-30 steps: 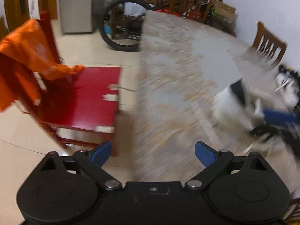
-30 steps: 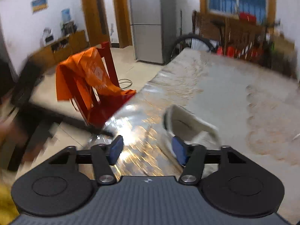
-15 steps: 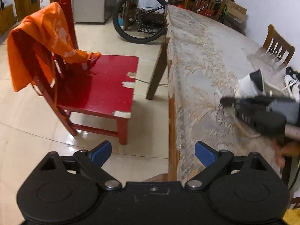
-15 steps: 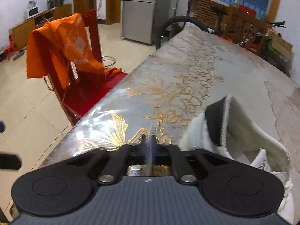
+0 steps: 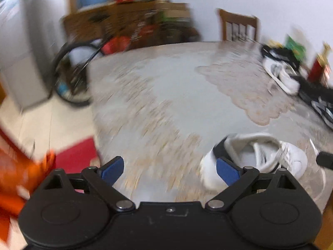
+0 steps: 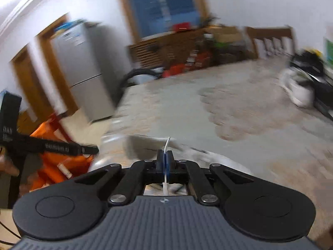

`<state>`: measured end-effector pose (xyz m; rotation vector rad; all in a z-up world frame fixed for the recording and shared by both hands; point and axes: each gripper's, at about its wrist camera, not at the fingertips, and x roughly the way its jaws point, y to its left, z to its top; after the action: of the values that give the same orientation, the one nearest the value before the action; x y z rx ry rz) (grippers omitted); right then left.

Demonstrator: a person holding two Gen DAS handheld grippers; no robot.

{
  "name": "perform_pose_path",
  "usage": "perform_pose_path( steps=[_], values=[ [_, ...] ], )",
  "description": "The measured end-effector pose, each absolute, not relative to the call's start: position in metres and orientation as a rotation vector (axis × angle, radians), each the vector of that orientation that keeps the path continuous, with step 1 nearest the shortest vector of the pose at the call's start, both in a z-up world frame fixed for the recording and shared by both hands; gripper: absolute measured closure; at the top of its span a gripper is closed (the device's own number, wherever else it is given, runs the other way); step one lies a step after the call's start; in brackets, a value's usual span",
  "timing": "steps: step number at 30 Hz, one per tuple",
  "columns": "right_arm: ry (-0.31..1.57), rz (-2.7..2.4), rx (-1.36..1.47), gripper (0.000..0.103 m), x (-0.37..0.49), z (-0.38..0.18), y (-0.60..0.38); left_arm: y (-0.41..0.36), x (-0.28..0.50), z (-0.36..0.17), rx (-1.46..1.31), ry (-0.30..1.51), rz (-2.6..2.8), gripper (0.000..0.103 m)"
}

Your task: Lace up shoes with both hands

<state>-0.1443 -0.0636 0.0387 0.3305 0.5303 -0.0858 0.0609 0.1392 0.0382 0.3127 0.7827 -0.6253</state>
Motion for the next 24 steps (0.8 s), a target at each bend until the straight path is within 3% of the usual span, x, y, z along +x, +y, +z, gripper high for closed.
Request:
perform_pose_path(
  steps=[7,10,15,24],
  values=[
    [0.503,-0.097,0.387,0.102,-0.137,0.022,-0.063,0.059,0.044,0.025,0.807,0.501,-0.851,0.008],
    [0.521,-0.094,0.406,0.102,-0.118,0.009,-0.057,0.047,0.053,0.006,0.917,0.487,-0.869,0.008],
    [0.597,-0.111,0.419,0.102,-0.109,-0.006,-0.058,0.05,0.072,-0.016,0.904,0.695,-0.887,0.008],
    [0.662,-0.057,0.361,0.102,-0.088,-0.019,-0.078,0.069,0.074,-0.034,0.483,1.109,-0.779,0.01]
  ],
)
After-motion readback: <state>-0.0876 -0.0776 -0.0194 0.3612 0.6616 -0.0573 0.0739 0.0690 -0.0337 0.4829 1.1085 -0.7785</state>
